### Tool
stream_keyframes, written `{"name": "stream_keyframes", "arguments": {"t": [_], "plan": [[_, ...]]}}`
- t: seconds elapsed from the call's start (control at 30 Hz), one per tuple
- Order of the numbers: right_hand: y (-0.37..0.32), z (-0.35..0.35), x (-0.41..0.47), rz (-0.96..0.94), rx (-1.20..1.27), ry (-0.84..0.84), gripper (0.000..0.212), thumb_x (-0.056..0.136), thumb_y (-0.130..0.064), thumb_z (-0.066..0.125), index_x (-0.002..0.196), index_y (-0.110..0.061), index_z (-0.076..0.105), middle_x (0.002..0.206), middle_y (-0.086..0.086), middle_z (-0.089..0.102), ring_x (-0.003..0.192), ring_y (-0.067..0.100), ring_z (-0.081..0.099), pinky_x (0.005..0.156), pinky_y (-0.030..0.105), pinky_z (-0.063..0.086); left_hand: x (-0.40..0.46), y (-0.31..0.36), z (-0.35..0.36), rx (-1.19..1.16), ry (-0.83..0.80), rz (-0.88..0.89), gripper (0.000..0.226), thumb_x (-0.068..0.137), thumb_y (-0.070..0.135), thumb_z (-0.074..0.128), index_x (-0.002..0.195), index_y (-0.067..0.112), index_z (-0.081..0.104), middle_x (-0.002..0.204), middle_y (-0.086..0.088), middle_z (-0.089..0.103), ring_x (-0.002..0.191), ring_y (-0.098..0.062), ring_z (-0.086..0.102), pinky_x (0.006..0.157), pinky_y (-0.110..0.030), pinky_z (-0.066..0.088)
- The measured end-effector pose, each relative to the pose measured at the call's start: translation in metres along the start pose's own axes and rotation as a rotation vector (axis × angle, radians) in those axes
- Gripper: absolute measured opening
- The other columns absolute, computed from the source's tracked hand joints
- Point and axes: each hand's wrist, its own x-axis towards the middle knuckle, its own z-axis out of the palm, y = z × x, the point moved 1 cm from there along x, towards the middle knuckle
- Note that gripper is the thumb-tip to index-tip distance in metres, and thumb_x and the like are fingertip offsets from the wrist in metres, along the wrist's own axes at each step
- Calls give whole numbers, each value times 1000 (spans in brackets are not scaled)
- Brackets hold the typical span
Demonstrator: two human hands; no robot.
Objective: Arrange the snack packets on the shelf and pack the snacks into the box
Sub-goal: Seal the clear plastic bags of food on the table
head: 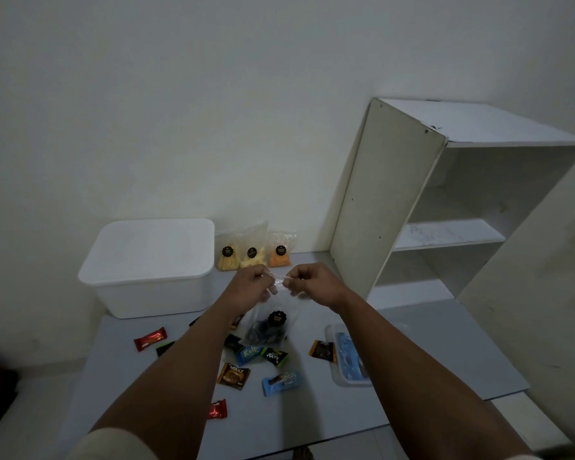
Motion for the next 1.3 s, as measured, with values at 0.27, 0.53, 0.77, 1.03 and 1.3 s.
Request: {"name": "stream_keyframes", "arguments": {"t": [0.27, 0.53, 0.77, 1.03, 1.3], "plan": [[3, -2, -5, 14, 37, 26, 25, 89, -24, 76, 96, 0, 74, 81, 5, 71, 73, 9, 66, 65, 21, 51, 2, -6, 2, 38, -30, 14, 19, 98, 16, 60, 93, 3, 72, 88, -8, 77, 67, -7, 61, 66, -19, 50], [12, -5, -11, -8, 64, 41, 19, 90, -24, 74, 90, -5, 74, 79, 3, 70, 71, 8, 64, 71, 28, 51, -1, -7, 6, -28, -12, -26, 21, 98, 19, 60, 93, 5, 75, 87, -9, 78, 58, -6, 60, 61, -22, 49], [14, -8, -15, 49, 193, 69, 14, 88, -24, 76, 91, -10, 74, 81, 4, 70, 75, 10, 66, 76, 33, 52, -2, -6, 5, -6, -1, 11, 26, 101, 22, 57, 88, 8, 75, 87, -6, 78, 62, -8, 61, 66, -25, 50], [10, -10, -18, 35, 170, 116, 11, 88, -22, 77, 86, -12, 73, 79, 4, 70, 72, 9, 65, 72, 30, 49, -3, -4, 6, -7, -6, 33, 24, 101, 21, 56, 88, 12, 73, 87, -5, 78, 65, -9, 62, 69, -27, 52], [18, -11, -27, 119, 215, 71, 7, 90, -24, 75, 88, -17, 73, 83, 2, 70, 80, 11, 64, 80, 34, 46, -7, -10, 2, -21, 4, 22, 22, 100, 19, 57, 93, 7, 74, 86, -9, 78, 75, -19, 64, 76, -35, 52]]}}
